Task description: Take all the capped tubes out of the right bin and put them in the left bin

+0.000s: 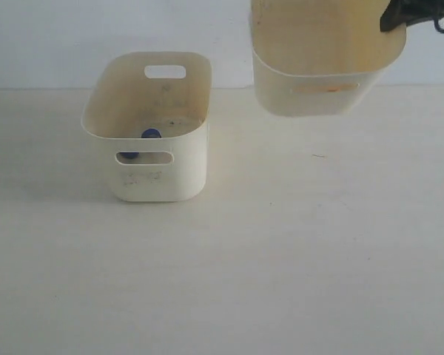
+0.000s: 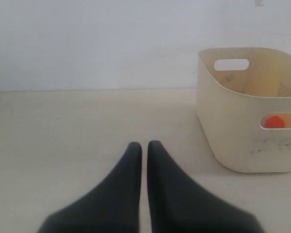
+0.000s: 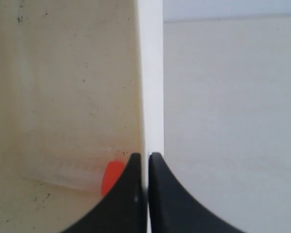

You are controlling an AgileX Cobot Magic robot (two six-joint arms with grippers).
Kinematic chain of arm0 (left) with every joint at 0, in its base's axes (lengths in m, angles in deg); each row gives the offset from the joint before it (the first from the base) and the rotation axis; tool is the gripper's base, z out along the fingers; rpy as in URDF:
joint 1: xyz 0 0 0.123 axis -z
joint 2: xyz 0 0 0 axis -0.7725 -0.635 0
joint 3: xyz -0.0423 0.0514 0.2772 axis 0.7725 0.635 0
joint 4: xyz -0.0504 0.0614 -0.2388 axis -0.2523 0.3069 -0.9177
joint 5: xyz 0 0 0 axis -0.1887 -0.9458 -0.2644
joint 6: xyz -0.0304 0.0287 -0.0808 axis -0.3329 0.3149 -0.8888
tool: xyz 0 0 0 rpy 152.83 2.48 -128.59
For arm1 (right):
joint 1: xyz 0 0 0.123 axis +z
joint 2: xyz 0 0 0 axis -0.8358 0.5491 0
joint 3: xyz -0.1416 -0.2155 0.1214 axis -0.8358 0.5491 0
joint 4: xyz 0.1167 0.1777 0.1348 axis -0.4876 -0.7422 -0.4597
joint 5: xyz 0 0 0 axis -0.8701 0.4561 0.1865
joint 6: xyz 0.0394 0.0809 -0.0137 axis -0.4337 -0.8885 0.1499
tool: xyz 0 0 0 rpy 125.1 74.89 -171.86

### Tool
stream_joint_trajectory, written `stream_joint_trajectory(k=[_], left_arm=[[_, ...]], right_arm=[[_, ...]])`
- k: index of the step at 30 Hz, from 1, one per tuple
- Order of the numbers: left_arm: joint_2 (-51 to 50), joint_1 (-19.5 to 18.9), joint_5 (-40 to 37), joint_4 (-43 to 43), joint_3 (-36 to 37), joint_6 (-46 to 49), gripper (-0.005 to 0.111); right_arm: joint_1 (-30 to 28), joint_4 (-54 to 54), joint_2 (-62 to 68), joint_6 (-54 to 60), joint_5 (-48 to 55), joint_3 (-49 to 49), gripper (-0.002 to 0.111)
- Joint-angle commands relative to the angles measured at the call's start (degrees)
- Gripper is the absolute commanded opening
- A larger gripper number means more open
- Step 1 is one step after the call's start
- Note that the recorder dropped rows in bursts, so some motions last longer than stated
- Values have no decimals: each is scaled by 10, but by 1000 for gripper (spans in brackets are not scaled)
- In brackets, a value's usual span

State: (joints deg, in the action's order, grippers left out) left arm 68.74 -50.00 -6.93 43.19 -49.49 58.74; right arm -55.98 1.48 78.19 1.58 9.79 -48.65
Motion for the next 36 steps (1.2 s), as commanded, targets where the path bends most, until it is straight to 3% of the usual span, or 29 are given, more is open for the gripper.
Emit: stream_joint_trajectory(k=[1, 9, 15, 32, 36], left_arm=[[0, 0, 3, -4, -2, -5, 4], [0, 0, 3, -4, -2, -5, 4], [0, 0, 3, -4, -2, -5, 4], [0, 0, 3, -4, -2, -5, 4], [0, 0, 3, -4, -2, -5, 4]], right_arm=[[-1, 0, -17, 20, -54, -1, 0], [-1, 0, -2, 56, -36, -1, 0], [-1, 5, 79, -5, 235, -1, 0], [-8, -32, 95, -100, 235, 3, 0], [-13, -97, 95, -77, 235, 3, 0]])
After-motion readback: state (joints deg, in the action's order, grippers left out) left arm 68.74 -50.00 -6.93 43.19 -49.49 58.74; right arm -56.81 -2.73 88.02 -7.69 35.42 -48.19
